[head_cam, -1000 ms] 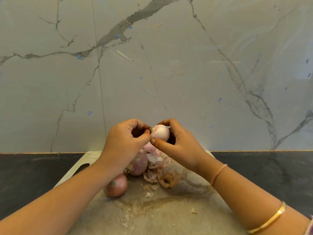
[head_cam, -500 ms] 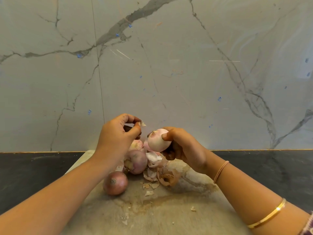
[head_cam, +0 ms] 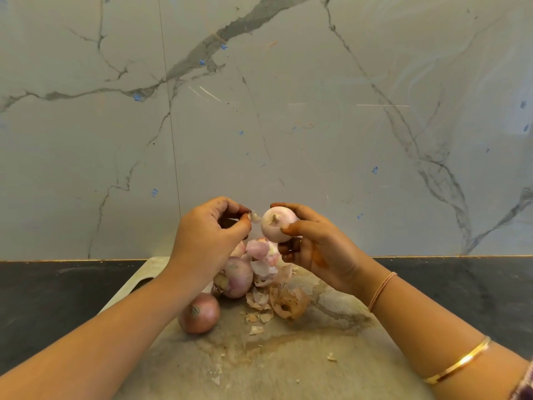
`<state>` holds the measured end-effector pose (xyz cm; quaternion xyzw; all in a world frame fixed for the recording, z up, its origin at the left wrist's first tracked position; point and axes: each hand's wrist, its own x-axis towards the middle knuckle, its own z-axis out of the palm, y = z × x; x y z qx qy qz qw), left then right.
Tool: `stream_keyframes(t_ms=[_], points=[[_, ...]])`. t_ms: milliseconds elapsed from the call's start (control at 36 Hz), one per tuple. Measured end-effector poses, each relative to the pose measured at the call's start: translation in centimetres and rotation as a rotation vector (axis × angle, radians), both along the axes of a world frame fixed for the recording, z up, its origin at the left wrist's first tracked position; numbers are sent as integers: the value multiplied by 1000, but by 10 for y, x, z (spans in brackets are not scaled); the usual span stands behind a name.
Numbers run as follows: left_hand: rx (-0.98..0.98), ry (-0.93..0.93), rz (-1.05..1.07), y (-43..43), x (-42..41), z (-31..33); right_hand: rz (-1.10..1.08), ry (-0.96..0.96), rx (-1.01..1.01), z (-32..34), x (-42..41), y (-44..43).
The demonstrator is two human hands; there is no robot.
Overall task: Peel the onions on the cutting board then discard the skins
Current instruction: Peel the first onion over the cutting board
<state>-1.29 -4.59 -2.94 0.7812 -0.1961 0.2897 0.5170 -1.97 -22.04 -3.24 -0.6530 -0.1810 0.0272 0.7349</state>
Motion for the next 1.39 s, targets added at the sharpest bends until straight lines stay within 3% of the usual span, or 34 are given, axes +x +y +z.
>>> stream_keyframes(t_ms=[167,472,1139,1389], points=[[-26,14,23,1,3,1,-17,24,9,0,-1,1],[-48,54,-132,-6,-5,0,-19,18,-33,2,-4,2],[137,-142,-16,-5,-2,-4,-56,-57,-157,5,-8,4],[84,-46,-8,1,6,-3,83,-27,-115,3,-11,6]])
